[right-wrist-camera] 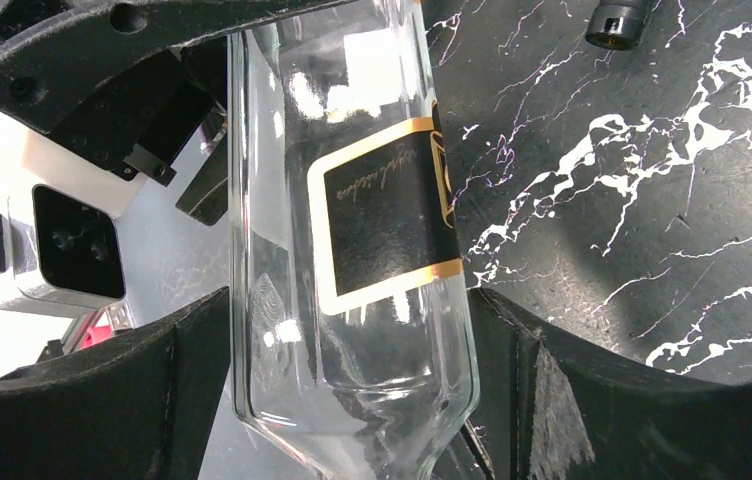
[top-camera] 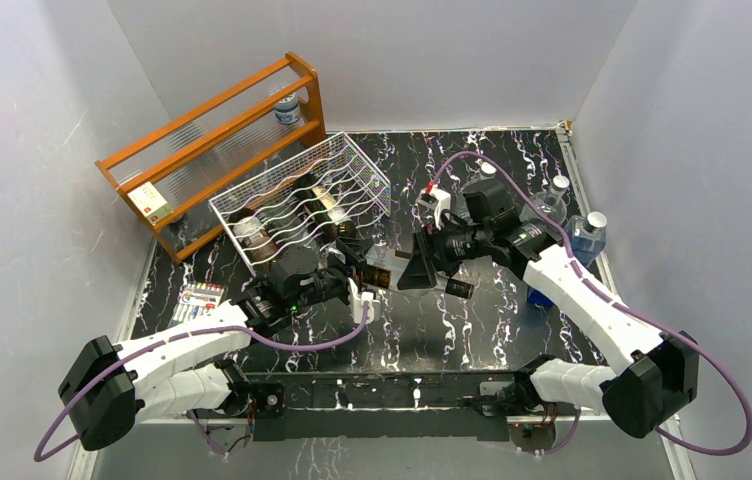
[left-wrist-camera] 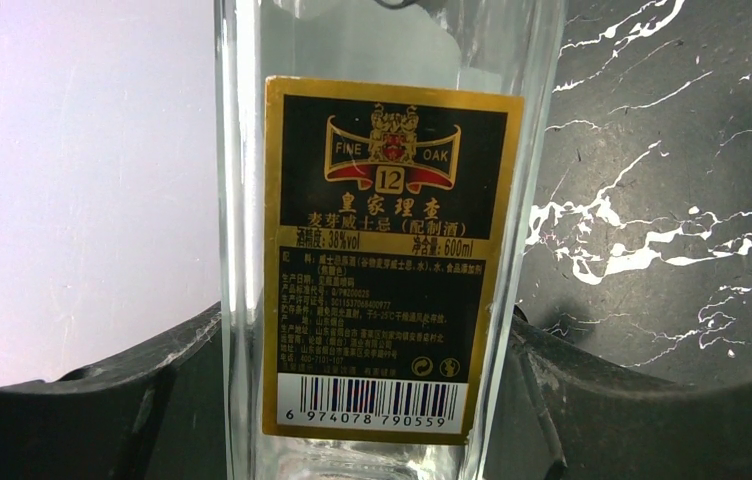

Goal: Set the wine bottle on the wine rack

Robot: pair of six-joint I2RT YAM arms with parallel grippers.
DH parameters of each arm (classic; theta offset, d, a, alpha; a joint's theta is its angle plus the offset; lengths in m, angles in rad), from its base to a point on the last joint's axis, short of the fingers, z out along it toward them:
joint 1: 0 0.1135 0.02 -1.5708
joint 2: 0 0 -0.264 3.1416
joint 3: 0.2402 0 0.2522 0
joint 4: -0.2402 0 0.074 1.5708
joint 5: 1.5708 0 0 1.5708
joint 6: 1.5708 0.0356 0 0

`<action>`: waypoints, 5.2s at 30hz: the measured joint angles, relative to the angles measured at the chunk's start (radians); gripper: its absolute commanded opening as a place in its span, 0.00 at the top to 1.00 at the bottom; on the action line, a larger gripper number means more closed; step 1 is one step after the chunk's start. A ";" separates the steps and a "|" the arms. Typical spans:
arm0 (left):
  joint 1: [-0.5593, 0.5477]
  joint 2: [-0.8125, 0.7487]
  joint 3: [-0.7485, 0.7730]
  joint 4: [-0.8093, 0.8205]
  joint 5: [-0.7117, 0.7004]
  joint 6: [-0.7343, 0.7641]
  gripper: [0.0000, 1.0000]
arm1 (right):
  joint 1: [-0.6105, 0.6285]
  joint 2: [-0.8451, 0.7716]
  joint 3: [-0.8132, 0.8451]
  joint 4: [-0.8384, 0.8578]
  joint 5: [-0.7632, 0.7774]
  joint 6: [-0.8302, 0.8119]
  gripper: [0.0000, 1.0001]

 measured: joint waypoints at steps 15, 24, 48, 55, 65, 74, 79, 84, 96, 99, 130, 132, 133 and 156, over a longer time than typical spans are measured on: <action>-0.001 0.000 0.000 -0.046 0.015 -0.027 1.00 | 0.048 0.010 -0.013 -0.008 0.048 -0.064 0.59; -0.002 -0.013 0.000 0.016 -0.006 -0.071 0.02 | 0.066 -0.037 -0.009 -0.006 0.140 -0.020 1.00; -0.002 -0.267 0.125 -0.237 -0.346 -1.107 0.02 | 0.066 -0.235 -0.280 0.031 0.649 0.101 1.00; -0.002 -0.259 0.140 -0.356 -0.391 -1.307 0.02 | 0.066 -0.199 -0.360 0.230 0.639 0.124 1.00; -0.002 -0.151 0.290 -0.446 -0.464 -1.331 0.02 | 0.066 -0.105 -0.444 0.478 0.650 0.179 1.00; -0.002 -0.076 0.332 -0.439 -0.507 -1.299 0.02 | 0.066 -0.021 -0.473 0.663 0.650 0.189 1.00; -0.002 -0.070 0.332 -0.454 -0.521 -1.298 0.02 | 0.066 0.075 -0.473 0.774 0.645 0.204 1.00; -0.002 -0.070 0.335 -0.477 -0.530 -1.300 0.02 | 0.066 0.180 -0.471 0.861 0.641 0.221 1.00; -0.002 -0.097 0.338 -0.520 -0.566 -1.302 0.02 | 0.066 0.235 -0.460 0.990 0.635 0.233 1.00; -0.002 -0.097 0.340 -0.521 -0.570 -1.302 0.02 | 0.066 0.228 -0.455 0.990 0.631 0.232 1.00; -0.002 -0.098 0.352 -0.541 -0.574 -1.302 0.02 | 0.066 0.743 -0.123 1.298 0.657 0.210 1.00; -0.002 -0.098 0.352 -0.547 -0.574 -1.302 0.02 | 0.066 0.789 -0.074 1.295 0.660 0.207 1.00; -0.002 -0.098 0.352 -0.550 -0.574 -1.302 0.02 | 0.066 0.800 -0.061 1.294 0.660 0.207 1.00; -0.002 -0.158 0.352 -0.596 -0.578 -1.328 0.02 | 0.066 0.918 0.117 1.221 0.664 0.203 0.34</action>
